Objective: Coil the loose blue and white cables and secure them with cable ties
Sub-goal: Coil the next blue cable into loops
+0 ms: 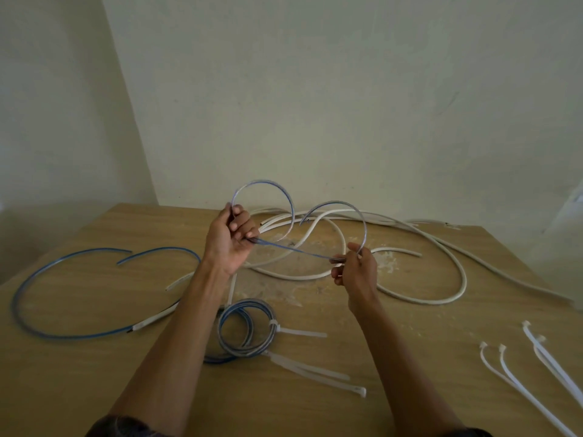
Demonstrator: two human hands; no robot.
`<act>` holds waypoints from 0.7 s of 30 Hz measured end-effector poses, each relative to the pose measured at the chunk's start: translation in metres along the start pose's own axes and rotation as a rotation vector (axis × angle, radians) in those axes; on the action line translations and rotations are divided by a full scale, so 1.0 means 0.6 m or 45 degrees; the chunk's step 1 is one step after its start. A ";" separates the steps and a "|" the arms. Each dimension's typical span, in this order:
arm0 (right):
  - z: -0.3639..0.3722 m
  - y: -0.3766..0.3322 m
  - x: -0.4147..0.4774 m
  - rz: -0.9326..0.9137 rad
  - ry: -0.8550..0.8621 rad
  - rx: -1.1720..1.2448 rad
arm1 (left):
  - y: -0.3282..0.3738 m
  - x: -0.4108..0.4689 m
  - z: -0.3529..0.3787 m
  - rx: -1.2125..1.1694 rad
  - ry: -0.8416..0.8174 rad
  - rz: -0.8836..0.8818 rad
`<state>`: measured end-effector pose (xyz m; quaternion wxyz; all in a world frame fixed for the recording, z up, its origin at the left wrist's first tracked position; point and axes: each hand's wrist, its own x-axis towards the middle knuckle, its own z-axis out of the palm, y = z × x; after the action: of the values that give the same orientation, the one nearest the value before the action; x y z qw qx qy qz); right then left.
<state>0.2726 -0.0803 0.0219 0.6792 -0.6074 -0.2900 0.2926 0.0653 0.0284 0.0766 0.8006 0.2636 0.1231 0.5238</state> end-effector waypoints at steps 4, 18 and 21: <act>0.002 0.007 -0.001 -0.043 -0.018 -0.132 | 0.004 0.002 -0.004 0.006 0.064 0.074; -0.028 0.024 0.033 -0.057 0.186 -0.154 | -0.009 -0.013 -0.052 0.169 -0.070 -0.064; -0.034 0.028 0.042 -0.292 0.269 -0.356 | -0.029 -0.017 -0.068 0.206 -0.074 -0.143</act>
<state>0.3038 -0.0734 0.0040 0.6437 -0.6861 -0.3223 0.1048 0.0549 0.0257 0.0325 0.8081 0.3353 0.1562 0.4585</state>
